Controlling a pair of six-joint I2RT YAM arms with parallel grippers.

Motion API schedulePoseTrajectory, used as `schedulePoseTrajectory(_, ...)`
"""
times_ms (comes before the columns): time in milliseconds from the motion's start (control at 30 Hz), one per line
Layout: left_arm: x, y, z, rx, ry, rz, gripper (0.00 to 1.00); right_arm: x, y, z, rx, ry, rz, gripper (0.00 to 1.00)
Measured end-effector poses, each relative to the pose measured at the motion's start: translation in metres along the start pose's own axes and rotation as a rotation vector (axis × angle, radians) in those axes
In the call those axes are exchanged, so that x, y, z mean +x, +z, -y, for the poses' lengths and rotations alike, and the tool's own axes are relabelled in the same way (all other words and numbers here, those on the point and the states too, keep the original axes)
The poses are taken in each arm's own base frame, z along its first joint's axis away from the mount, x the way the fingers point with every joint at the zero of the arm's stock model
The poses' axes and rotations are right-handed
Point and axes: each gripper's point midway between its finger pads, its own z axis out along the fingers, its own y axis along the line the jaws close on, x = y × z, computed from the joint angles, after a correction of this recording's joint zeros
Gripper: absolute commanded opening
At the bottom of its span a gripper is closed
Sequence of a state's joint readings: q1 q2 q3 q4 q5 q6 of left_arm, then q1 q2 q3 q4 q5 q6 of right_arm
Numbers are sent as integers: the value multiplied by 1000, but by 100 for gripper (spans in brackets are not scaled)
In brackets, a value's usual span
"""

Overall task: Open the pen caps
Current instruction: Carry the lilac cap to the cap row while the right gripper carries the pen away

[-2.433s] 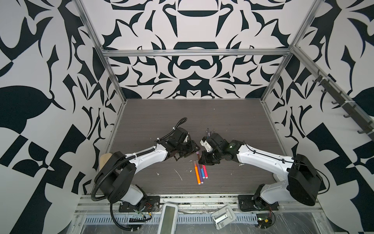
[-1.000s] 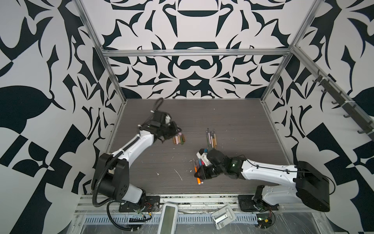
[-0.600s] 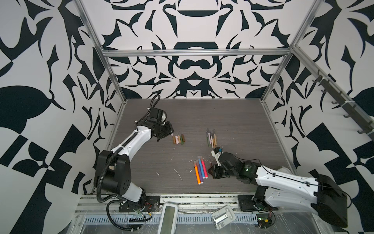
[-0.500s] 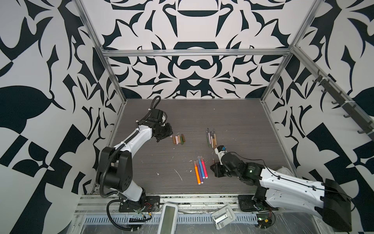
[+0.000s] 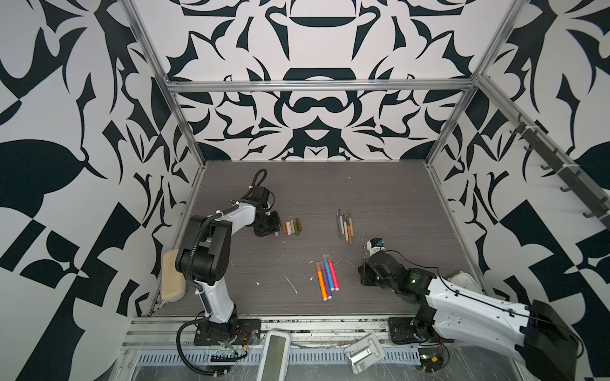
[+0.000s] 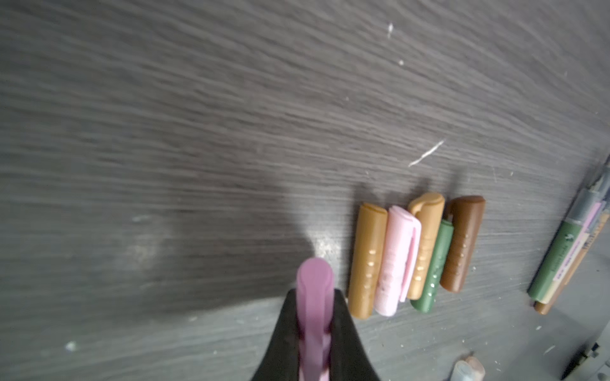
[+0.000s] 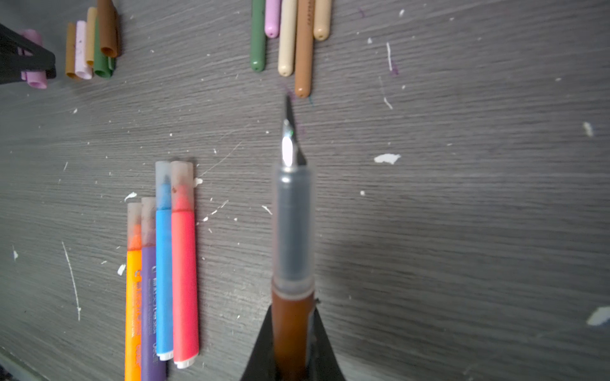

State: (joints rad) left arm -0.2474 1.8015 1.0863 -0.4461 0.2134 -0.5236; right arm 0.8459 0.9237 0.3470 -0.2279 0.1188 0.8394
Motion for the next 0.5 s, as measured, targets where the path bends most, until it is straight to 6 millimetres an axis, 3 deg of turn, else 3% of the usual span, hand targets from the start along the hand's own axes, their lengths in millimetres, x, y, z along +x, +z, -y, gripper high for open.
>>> schedulePoseTrajectory(500, -10, 5, 2, 103, -33, -11, 25, 8, 7, 11, -19, 54, -39, 0)
